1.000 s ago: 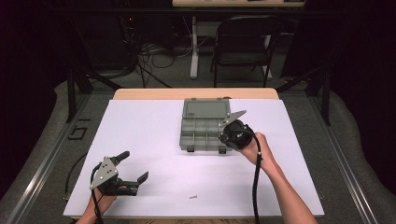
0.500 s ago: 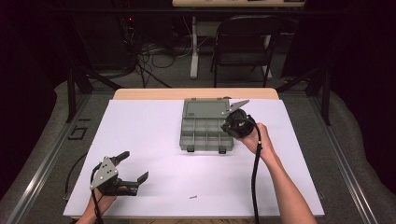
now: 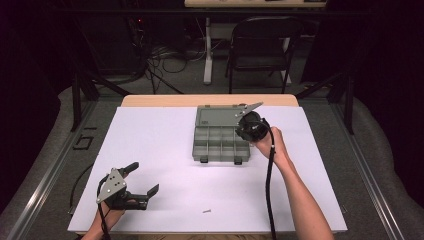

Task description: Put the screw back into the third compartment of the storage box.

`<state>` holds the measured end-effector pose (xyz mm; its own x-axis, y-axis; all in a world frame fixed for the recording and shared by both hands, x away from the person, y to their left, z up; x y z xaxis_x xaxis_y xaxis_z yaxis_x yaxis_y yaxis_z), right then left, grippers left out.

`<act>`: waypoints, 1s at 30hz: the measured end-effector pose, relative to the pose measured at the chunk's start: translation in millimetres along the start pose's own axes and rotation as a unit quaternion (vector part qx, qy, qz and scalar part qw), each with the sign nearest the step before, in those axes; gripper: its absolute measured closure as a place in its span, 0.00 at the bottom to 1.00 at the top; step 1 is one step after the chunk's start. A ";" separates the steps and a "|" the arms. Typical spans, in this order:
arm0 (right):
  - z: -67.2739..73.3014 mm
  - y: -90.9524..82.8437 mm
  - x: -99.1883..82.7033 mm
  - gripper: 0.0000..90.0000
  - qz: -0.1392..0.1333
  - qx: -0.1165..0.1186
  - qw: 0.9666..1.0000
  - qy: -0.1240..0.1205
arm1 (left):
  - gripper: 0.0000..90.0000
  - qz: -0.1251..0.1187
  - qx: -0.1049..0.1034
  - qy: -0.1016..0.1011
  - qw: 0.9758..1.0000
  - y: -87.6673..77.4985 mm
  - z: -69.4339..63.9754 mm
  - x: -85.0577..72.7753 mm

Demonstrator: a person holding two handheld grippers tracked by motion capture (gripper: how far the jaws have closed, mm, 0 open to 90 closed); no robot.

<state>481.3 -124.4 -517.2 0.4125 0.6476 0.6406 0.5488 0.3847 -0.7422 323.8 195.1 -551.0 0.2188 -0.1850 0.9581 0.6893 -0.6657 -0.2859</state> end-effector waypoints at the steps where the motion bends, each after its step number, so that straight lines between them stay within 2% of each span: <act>1: -0.4 2.9 0.2 0.95 0.000 0.000 1.000 0.001 | 0.00 -0.001 0.000 0.000 1.000 0.1 -0.1 0.2; 12: 0.6 25.9 4.3 0.95 0.007 0.006 1.000 -0.001 | 0.00 0.001 -0.002 0.001 1.000 -1.1 -0.4 0.1; 16: 1.8 38.9 3.5 0.95 0.021 0.007 1.000 -0.002 | 0.00 -0.002 0.000 -0.001 1.000 -0.9 0.4 0.2; 18: 1.2 40.3 2.9 0.95 0.026 0.007 1.000 -0.005 | 0.00 -0.001 0.000 0.000 1.000 -0.9 0.1 0.2; 19: 1.9 42.2 1.7 0.95 0.032 0.007 0.999 0.006 | 0.00 0.000 -0.001 0.001 1.000 -1.3 -0.1 0.1; 20: 0.7 44.5 2.2 0.95 0.028 0.008 1.000 -0.002 | 0.00 -0.001 0.000 0.002 1.000 -1.4 -0.2 0.3; 23: -0.2 49.8 0.1 0.95 0.037 0.008 0.999 0.001 | 0.00 -0.002 0.000 0.000 1.000 -1.7 0.1 0.4; 27: -0.5 54.3 0.2 0.94 0.032 0.011 0.999 -0.001 | 0.00 -0.002 0.000 0.001 1.000 -1.7 0.3 0.4; 30: -0.2 54.3 -0.2 0.91 0.031 0.013 0.999 0.008 | 0.00 -0.002 0.000 0.000 1.000 -0.9 0.2 0.4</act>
<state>511.1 -103.8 -557.7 0.4572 0.6603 0.5958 0.5025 0.3609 -0.7856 323.4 195.8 -550.4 0.2157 -0.1823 0.9593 0.6899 -0.6667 -0.2819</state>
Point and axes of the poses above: each handheld gripper's, and its own axes: y roughly forward along the jaws, x roughly out of its top, z roughly to its left, the point moved 8 cm from there along y, roughly forward along the jaws, and after that the axes turned 5 degrees about -y, right-handed, at the moved point
